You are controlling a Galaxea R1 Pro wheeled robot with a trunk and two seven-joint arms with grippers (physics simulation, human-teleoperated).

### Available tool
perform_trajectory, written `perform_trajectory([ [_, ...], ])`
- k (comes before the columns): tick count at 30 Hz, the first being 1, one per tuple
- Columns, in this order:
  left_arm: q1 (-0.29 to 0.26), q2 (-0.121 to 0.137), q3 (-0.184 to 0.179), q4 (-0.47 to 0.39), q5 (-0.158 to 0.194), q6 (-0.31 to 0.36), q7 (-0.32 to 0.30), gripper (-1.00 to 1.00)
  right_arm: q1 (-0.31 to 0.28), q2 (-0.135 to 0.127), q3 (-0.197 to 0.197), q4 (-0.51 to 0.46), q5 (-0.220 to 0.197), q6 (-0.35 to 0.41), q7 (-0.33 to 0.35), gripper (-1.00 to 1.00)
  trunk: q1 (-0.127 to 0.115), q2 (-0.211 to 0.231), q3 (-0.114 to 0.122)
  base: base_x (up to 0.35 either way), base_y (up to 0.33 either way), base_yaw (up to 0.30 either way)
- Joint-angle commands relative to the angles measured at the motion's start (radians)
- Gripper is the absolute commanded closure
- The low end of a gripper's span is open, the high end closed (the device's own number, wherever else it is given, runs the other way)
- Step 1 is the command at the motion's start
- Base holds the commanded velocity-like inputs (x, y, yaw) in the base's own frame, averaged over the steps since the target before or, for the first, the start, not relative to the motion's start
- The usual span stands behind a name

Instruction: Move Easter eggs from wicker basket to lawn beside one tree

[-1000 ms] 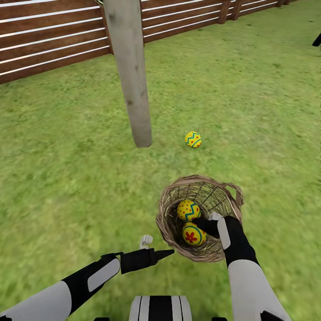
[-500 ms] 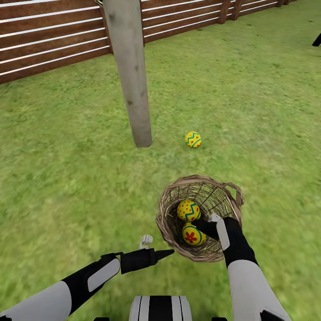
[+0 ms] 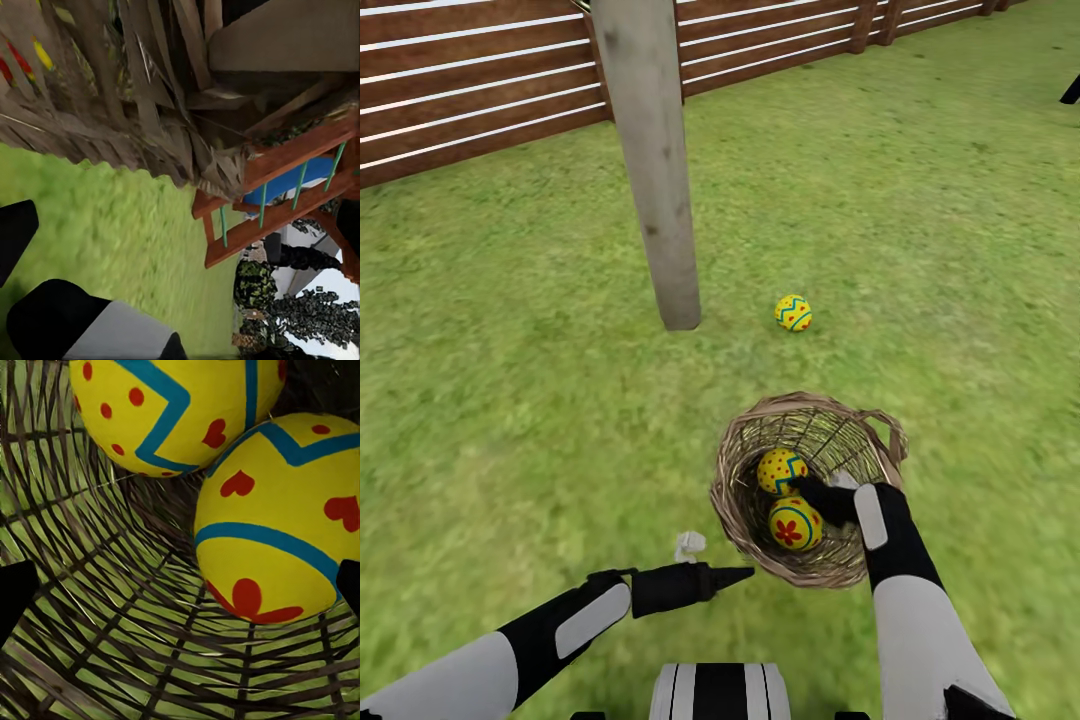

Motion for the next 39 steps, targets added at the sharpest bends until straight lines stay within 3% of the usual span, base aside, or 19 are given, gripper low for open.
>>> perform_trajectory([
  [1,-0.001,0.007,0.003,0.001,0.005,0.007,-0.007,-1.00,-0.007,0.001,0.002,0.002,-0.006,0.004,-0.005,-1.00,0.000,0.000,-0.001,0.000,0.000,0.000],
  [4,-0.001,0.023,0.010,0.003,-0.012,0.008,-0.012,-1.00,-0.009,0.001,0.019,0.002,-0.006,0.004,-0.007,-1.00,0.000,0.000,-0.001,0.000,0.078,0.000],
  [8,-0.001,0.028,0.012,0.003,-0.034,0.008,-0.014,-1.00,-0.009,0.001,0.037,0.003,-0.006,0.003,-0.009,-1.00,0.000,0.000,-0.001,0.000,0.229,0.000],
  [16,-0.001,0.073,0.041,0.001,-0.036,0.008,-0.048,-1.00,-0.010,0.001,0.037,0.003,-0.005,0.003,-0.011,-1.00,0.000,0.000,-0.001,0.000,0.027,-0.002],
  [17,-0.001,0.078,0.063,0.003,-0.036,0.008,-0.098,-1.00,-0.010,0.001,0.037,0.003,-0.005,0.002,-0.011,-1.00,0.000,0.000,0.000,0.000,0.126,-0.177],
  [27,-0.001,0.077,0.065,0.003,-0.036,0.008,-0.099,-1.00,-0.010,0.001,0.037,0.003,-0.003,0.001,-0.011,-1.00,0.000,0.000,0.001,0.000,0.242,-0.108],
  [39,-0.001,0.082,0.065,0.002,-0.035,0.007,-0.102,-1.00,-0.011,0.001,0.037,0.003,-0.003,0.001,-0.023,-1.00,0.000,0.000,0.001,0.000,0.015,-0.235],
])
